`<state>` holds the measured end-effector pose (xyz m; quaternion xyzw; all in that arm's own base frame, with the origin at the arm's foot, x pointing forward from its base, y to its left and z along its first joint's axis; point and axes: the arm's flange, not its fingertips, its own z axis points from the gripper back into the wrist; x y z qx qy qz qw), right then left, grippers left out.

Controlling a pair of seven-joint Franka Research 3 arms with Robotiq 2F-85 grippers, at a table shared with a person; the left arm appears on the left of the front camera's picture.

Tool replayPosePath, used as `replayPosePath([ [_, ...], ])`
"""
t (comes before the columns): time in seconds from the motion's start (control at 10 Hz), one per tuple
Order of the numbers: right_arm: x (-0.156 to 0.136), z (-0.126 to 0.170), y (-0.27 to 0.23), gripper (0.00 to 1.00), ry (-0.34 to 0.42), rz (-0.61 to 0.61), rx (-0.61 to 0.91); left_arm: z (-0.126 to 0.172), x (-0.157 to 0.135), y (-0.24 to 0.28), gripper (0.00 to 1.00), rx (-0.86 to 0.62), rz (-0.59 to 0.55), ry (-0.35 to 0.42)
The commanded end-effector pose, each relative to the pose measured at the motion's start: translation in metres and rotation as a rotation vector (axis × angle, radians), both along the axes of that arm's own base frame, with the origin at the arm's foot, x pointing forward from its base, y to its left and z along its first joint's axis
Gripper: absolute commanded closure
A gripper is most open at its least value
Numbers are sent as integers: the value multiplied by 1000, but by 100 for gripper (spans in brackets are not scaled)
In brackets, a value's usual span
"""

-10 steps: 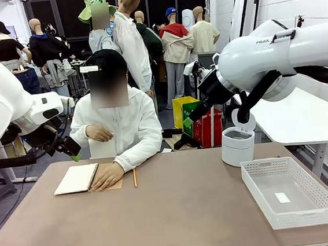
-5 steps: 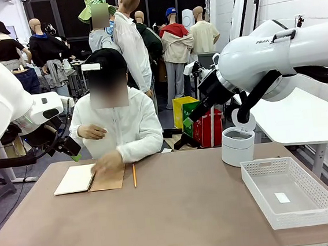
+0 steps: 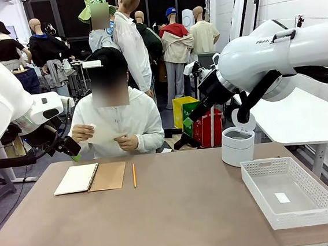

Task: Sort the paper based on its condition.
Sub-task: If a person hands you a paper, place it in the Organizing basket , and if it's crumpled, put it in the Trash can.

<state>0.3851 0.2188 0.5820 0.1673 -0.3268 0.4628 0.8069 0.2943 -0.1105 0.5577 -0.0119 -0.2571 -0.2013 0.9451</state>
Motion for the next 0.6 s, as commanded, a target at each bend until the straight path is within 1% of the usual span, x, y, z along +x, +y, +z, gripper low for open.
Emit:
replayPosePath([
  [0.0,0,1,0,0,0,-1,2,0,0,0,0,-2,-1,0],
  [0.5,0,1,0,0,0,-1,2,0,0,0,0,-2,-1,0],
])
